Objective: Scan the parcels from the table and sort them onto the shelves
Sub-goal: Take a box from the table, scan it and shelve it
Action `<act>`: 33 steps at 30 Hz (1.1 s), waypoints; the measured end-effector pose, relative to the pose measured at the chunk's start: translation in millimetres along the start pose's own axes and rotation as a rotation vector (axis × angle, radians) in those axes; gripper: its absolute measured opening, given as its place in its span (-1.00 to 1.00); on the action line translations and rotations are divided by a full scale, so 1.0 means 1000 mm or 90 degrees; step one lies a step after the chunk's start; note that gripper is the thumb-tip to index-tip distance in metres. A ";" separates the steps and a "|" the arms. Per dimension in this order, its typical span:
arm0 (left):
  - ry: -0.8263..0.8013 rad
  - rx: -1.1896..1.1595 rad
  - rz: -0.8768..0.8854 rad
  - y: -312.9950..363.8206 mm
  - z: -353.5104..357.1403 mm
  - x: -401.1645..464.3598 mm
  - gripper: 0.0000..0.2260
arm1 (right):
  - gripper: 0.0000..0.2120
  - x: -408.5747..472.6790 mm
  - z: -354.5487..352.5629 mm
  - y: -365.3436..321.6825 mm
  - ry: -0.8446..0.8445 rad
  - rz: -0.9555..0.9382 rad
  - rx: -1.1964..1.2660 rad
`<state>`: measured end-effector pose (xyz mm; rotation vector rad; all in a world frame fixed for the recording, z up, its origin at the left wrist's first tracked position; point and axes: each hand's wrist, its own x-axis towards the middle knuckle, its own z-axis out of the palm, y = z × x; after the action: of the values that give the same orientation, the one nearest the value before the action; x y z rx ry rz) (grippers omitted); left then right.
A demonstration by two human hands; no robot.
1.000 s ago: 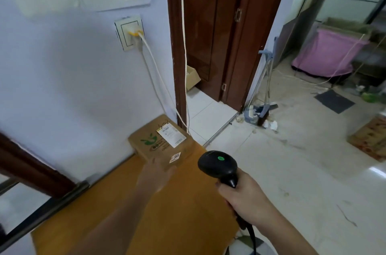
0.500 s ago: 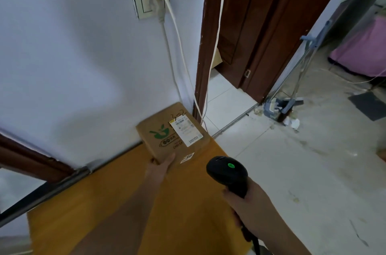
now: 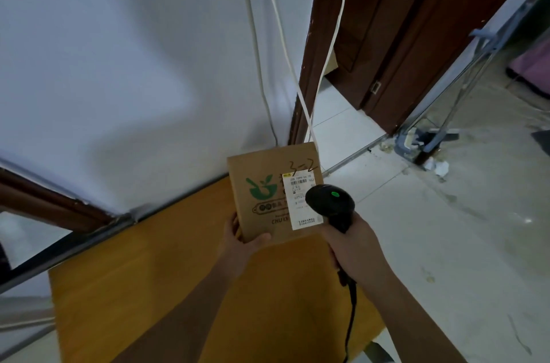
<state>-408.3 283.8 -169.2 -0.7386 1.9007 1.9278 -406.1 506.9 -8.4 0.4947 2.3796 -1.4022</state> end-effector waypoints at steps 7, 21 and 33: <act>0.018 0.018 0.020 -0.014 0.001 -0.001 0.00 | -0.94 0.004 0.009 0.001 -0.008 -0.005 0.038; -0.023 0.063 -0.012 -0.041 0.010 0.011 0.07 | -0.91 -0.004 0.004 0.014 -0.022 0.022 0.023; -0.043 0.061 0.010 -0.043 0.007 0.014 0.17 | -0.88 -0.013 0.007 0.016 -0.028 0.033 0.055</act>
<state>-396.2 291.3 -212.5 -0.6252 1.9475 1.8324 -386.6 505.9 -18.1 0.5398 2.2632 -1.4821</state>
